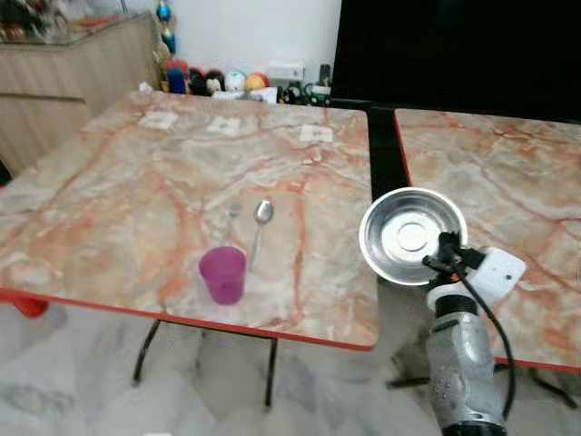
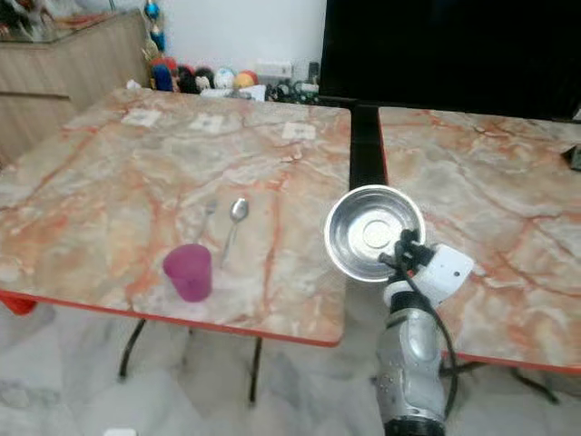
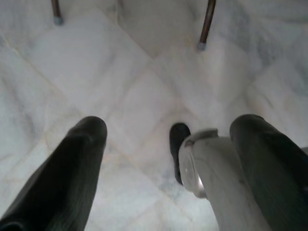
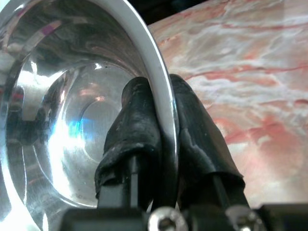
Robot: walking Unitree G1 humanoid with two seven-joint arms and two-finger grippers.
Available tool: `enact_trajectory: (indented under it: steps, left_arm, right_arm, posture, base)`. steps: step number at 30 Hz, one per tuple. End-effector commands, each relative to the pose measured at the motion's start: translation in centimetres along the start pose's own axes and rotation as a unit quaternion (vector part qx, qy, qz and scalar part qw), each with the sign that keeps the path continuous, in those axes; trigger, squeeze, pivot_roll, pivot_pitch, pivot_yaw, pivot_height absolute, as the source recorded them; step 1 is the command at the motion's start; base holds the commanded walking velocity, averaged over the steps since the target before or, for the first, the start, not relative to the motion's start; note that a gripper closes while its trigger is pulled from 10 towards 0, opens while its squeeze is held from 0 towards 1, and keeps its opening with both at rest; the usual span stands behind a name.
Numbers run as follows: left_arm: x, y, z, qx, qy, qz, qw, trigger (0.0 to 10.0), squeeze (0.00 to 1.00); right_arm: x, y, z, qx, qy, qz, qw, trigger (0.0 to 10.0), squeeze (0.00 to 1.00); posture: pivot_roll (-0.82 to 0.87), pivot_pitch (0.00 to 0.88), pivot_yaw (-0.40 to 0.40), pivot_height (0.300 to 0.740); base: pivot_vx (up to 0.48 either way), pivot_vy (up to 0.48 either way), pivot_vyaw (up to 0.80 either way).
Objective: Setting the table
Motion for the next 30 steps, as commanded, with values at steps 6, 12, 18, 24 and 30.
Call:
enact_trajectory:
  steps: [6, 12, 18, 24, 30]
  left_arm:
    - [-0.56, -0.38, -0.06, 0.008, -0.006, 0.002, 1.000, 10.0, 0.00]
    - [-0.64, -0.36, -0.06, 0.007, -0.006, 0.002, 1.000, 10.0, 0.00]
    - [-0.66, -0.29, -0.04, 0.006, -0.006, 0.003, 1.000, 10.0, 0.00]
    - [-0.76, -0.21, -0.02, 0.005, -0.008, 0.003, 1.000, 10.0, 0.00]
    - [-0.88, -0.16, -0.02, 0.003, -0.009, 0.004, 1.000, 10.0, 0.00]
  right_arm:
    - [-0.32, 0.79, 0.24, -0.012, -0.004, -0.006, 1.000, 10.0, 0.00]
    - [-0.27, 0.82, 0.25, -0.013, -0.003, -0.008, 1.000, 10.0, 0.00]
    - [-0.21, 0.86, 0.28, -0.014, -0.002, -0.010, 1.000, 10.0, 0.00]
    - [-0.12, 0.88, 0.29, -0.015, 0.000, -0.012, 1.000, 10.0, 0.00]
    - [0.07, 0.82, 0.29, -0.015, 0.004, -0.016, 1.000, 10.0, 0.00]
  posture:
    - [0.01, 0.074, -0.026, 0.740]
    - [0.01, 0.079, -0.026, 0.740]
    - [0.01, 0.083, -0.026, 0.740]
    - [0.01, 0.084, -0.025, 0.740]
    - [0.01, 0.088, -0.025, 0.740]
  base:
    - [0.000, -0.322, 0.00]
    - [0.000, -0.320, 0.00]
    - [0.000, -0.322, 0.00]
    - [0.000, -0.322, 0.00]
    - [0.000, -0.321, 0.00]
Point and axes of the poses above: a point about 5 cm out from each wrist's last joint towards the gripper, its own z axis pointing out of the wrist towards the gripper, its own y axis along the axis of the wrist's last joint, x = y × z, the point moved 4 cm from there along z, pointing out of the wrist towards the gripper, and after that the axes turned 14 degrees about z, right-handed, at the moved point
